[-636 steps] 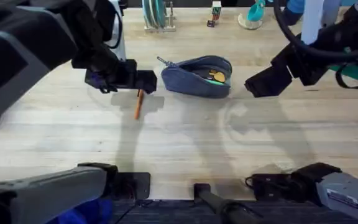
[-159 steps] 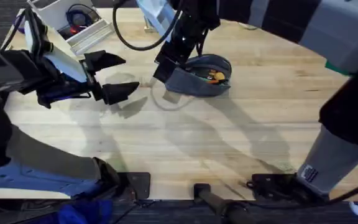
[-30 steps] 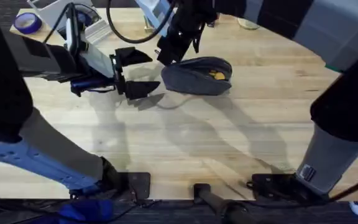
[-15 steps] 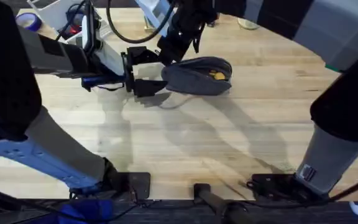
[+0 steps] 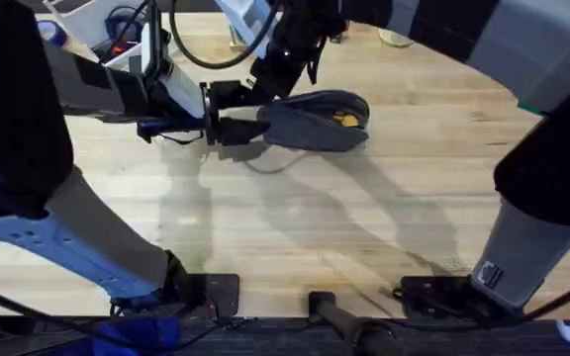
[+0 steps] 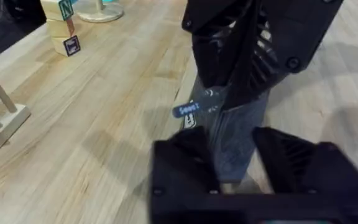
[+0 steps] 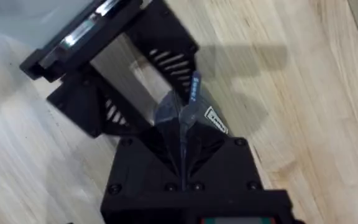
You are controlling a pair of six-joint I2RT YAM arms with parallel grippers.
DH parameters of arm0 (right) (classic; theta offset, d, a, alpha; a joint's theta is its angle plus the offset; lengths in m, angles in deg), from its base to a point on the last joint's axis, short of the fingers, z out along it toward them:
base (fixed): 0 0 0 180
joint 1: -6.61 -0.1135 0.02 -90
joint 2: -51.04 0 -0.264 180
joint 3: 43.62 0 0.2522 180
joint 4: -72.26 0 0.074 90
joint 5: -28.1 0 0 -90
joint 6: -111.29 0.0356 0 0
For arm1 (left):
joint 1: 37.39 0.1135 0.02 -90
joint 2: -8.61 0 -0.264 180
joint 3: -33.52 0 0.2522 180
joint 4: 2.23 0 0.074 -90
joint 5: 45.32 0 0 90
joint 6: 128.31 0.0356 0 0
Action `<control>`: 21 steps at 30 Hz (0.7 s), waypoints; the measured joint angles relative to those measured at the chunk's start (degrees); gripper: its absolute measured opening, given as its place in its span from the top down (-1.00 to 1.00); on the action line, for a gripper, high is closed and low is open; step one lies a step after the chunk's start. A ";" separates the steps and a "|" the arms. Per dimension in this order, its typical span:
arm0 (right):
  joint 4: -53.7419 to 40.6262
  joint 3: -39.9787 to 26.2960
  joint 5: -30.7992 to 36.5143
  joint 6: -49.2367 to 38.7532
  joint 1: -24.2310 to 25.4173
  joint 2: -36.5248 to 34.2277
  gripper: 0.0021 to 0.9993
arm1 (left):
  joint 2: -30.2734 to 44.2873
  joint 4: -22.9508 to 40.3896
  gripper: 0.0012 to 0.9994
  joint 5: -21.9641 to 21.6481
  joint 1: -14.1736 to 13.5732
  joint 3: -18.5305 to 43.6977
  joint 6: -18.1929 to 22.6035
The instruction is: Unzip the bag, pick up the pens from the table one at a time and place them inside, then zip the bag closed.
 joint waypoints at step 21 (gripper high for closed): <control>-1.86 -0.11 -0.17 2.47 -0.11 -0.02 0.94 | 0.00 -0.62 0.92 -0.90 0.10 0.02 -0.15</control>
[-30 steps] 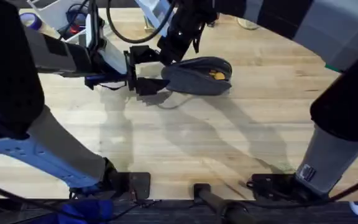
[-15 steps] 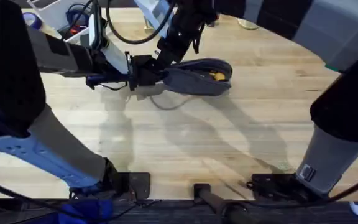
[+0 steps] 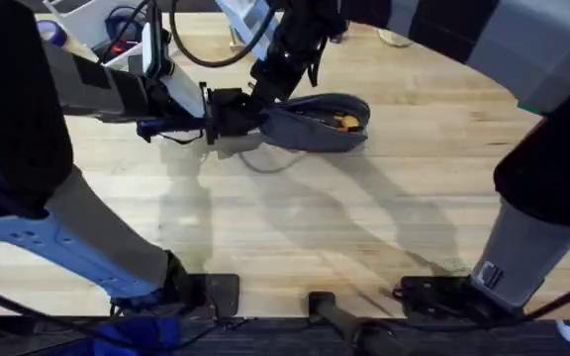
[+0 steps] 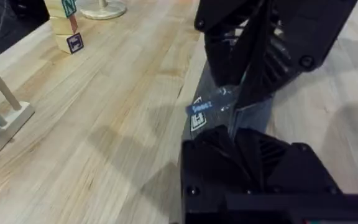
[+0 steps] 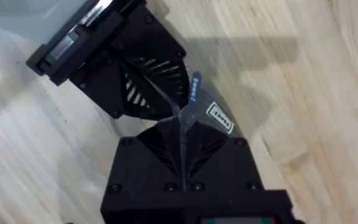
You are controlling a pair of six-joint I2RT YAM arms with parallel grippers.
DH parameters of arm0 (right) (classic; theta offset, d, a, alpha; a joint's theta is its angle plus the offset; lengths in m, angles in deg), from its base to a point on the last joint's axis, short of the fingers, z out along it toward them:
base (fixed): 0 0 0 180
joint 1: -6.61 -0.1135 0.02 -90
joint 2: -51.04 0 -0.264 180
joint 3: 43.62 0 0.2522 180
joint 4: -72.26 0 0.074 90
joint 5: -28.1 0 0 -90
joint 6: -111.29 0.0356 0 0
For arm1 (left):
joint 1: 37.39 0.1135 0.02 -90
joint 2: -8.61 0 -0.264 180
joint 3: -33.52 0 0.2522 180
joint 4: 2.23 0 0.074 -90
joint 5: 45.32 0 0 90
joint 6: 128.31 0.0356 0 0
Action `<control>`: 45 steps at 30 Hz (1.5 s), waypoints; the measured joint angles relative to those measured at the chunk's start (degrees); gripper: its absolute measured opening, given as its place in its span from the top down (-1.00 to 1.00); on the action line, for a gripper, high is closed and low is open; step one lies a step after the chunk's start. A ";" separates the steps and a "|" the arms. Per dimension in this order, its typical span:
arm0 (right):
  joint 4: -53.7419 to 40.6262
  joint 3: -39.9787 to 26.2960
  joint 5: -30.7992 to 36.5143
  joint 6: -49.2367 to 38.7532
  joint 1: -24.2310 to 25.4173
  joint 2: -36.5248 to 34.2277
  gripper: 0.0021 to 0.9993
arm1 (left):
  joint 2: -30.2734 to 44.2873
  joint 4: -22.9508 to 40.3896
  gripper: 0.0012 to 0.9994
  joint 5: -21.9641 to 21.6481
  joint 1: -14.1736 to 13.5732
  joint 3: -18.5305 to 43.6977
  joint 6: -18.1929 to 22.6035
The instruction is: Unzip the bag, pick up the pens from the table one at a time and place them inside, then zip the bag closed.
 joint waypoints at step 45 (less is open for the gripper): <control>-9.57 -1.15 6.21 21.87 6.33 0.01 0.93 | 0.00 0.04 0.92 0.09 -0.86 0.00 0.00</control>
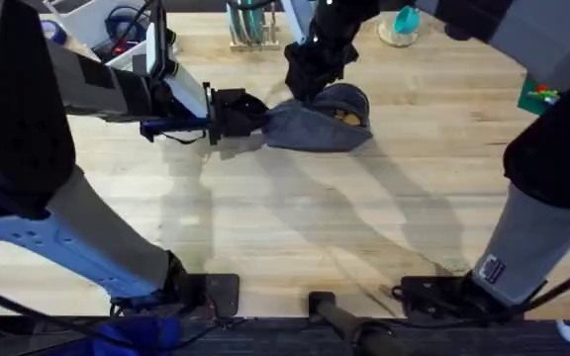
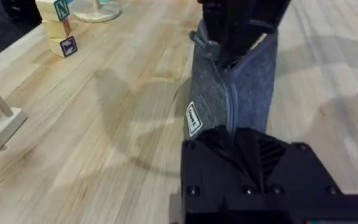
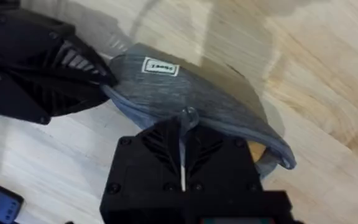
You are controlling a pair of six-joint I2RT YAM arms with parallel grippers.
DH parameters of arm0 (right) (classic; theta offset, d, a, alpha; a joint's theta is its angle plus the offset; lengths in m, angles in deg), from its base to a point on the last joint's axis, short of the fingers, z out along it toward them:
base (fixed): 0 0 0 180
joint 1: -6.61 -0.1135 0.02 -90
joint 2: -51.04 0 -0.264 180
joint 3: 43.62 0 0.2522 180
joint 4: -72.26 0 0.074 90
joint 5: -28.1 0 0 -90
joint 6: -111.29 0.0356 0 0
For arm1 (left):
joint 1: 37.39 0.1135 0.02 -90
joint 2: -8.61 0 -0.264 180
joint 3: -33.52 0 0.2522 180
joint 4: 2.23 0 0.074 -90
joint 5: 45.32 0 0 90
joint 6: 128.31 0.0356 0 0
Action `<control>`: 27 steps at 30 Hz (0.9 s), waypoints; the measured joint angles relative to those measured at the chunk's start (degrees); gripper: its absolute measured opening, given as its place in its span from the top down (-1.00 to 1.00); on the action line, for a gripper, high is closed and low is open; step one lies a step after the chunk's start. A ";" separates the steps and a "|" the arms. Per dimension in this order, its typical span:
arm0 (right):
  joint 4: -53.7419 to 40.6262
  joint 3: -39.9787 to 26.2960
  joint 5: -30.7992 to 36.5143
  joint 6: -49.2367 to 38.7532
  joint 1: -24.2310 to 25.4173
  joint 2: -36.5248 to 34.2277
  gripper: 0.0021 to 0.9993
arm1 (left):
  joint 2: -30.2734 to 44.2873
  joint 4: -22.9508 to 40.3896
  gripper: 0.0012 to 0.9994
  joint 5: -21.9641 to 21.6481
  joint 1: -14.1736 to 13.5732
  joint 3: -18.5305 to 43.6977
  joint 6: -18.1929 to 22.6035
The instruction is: Unzip the bag, pick up the pens from the table one at a time and place them inside, then zip the bag closed.
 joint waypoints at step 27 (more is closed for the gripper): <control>4.60 3.32 -2.85 2.73 3.29 0.06 0.93 | 0.01 -0.17 0.92 -0.30 -0.07 0.00 0.00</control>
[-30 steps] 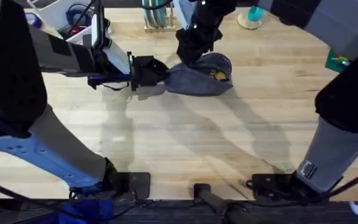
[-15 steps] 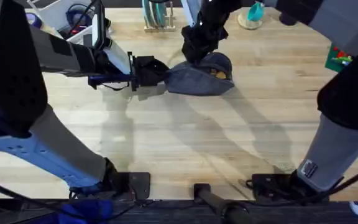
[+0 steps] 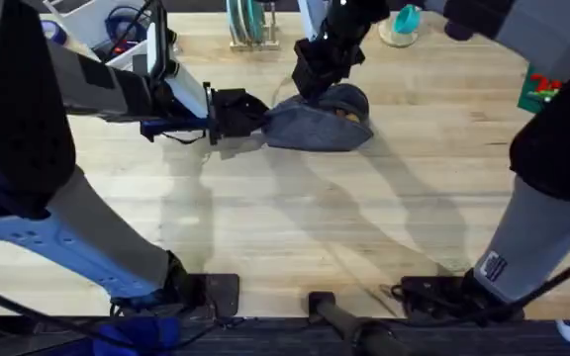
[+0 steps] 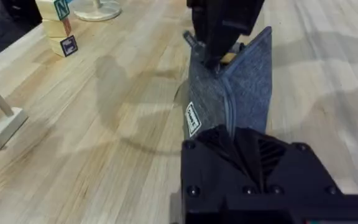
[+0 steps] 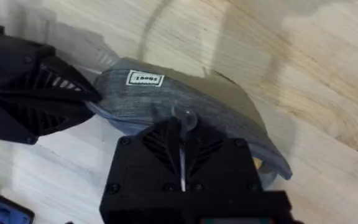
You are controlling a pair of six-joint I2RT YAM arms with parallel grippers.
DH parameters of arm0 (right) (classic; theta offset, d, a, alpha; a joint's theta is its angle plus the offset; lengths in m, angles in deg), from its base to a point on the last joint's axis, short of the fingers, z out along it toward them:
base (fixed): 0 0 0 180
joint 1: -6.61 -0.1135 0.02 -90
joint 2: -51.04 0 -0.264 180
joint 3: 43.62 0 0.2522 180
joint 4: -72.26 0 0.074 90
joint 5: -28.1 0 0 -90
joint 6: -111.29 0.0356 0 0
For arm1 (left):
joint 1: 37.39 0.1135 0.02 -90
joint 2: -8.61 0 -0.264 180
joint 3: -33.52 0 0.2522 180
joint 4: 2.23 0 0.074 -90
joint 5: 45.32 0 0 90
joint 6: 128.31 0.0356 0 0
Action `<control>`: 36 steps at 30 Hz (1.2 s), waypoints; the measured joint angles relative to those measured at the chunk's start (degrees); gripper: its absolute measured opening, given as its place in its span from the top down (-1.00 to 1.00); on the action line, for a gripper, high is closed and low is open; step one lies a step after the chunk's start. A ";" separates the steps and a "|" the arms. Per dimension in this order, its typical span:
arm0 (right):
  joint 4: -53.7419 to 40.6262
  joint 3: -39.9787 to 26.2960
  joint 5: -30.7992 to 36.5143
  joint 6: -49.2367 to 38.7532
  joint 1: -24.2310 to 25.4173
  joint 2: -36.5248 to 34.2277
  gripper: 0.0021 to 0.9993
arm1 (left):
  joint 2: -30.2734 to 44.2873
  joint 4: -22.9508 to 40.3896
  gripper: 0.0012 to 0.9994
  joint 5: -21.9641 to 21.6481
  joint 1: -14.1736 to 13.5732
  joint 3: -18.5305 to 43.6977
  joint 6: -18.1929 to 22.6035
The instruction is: Unzip the bag, pick up the pens from the table one at a time and place them inside, then zip the bag closed.
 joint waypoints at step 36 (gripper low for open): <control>5.77 19.74 -4.03 -0.73 13.02 14.40 0.93 | 0.01 0.46 0.92 -0.07 -0.16 0.00 -0.01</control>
